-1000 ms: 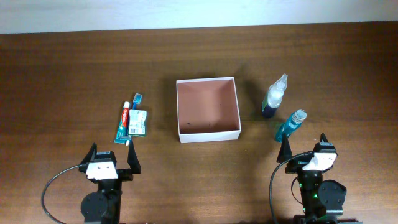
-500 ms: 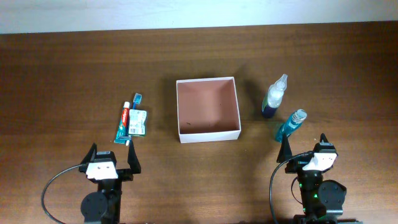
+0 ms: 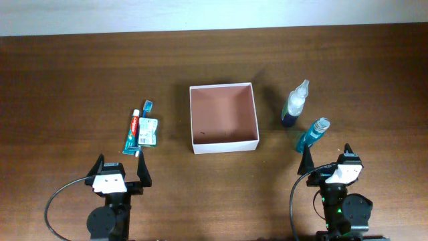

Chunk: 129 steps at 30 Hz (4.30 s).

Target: Pack container

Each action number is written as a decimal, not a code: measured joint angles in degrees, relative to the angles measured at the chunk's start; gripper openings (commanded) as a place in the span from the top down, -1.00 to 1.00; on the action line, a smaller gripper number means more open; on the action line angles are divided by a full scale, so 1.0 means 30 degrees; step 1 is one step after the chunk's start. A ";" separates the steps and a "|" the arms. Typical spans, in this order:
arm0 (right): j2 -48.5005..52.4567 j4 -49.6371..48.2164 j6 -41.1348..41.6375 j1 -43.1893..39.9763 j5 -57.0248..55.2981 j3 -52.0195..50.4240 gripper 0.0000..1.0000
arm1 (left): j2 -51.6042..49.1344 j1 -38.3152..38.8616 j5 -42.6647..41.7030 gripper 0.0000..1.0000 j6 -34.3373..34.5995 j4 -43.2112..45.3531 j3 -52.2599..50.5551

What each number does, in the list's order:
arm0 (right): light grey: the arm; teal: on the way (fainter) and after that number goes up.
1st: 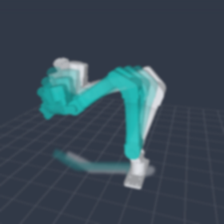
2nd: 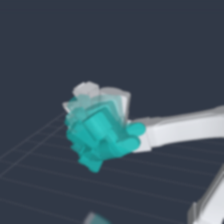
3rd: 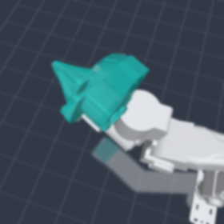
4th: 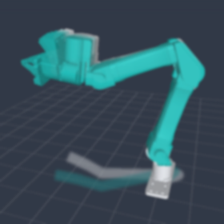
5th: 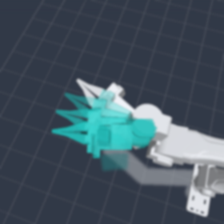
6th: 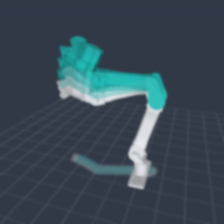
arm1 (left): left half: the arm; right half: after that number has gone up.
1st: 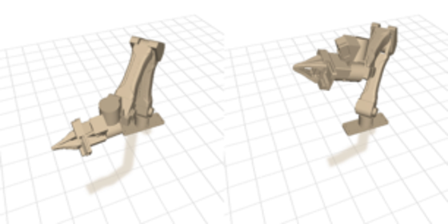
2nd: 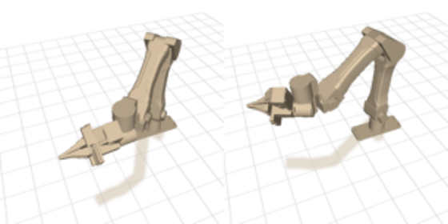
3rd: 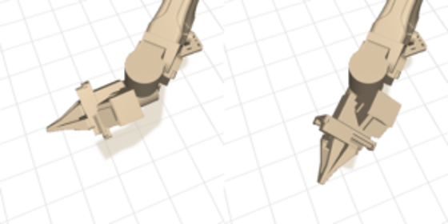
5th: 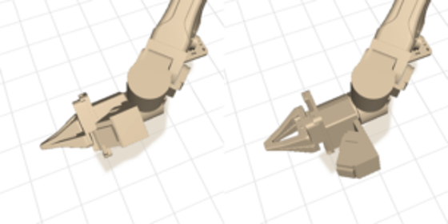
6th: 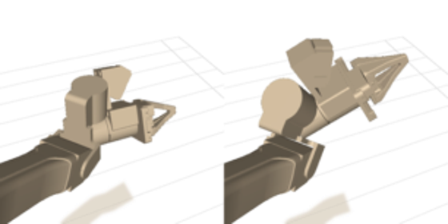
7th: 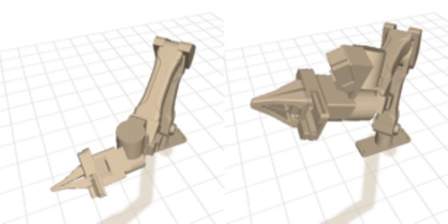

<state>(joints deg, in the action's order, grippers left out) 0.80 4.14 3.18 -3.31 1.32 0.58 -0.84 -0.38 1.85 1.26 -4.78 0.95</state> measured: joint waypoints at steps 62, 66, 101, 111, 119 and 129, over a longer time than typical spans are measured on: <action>0.0000 -0.0022 0.0015 0.0000 0.0000 0.0000 -0.97 | 0.0000 0.0000 0.0000 -0.99 0.0000 0.0000 0.0000; 0.0000 -0.0007 -0.0007 0.0000 0.0000 0.0000 -0.97 | 0.0000 0.0000 0.0000 -0.99 0.0000 0.0000 0.0000; 0.9865 1.2407 0.0022 0.0000 0.0503 1.6640 -0.97 | 0.0015 0.0000 0.0000 -0.99 -0.0007 -0.0036 0.0000; 1.7274 1.6495 0.0029 0.0000 0.0459 2.1646 -0.97 | 0.0015 0.0000 0.0000 -0.99 0.0000 -0.0051 0.0000; 2.0589 1.7063 0.0029 0.0000 0.0962 2.1653 -0.97 | 0.0015 0.0000 0.0000 -0.99 -0.0007 -0.0051 0.0000; 2.5165 1.6342 0.0182 0.0000 0.0940 2.1653 -0.16 | 0.0015 0.0000 0.0000 -0.99 0.0000 -0.0051 0.0000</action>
<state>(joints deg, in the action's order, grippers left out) 76.29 53.17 3.73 -3.31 4.14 65.54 -0.80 -0.38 1.85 1.26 -4.93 0.95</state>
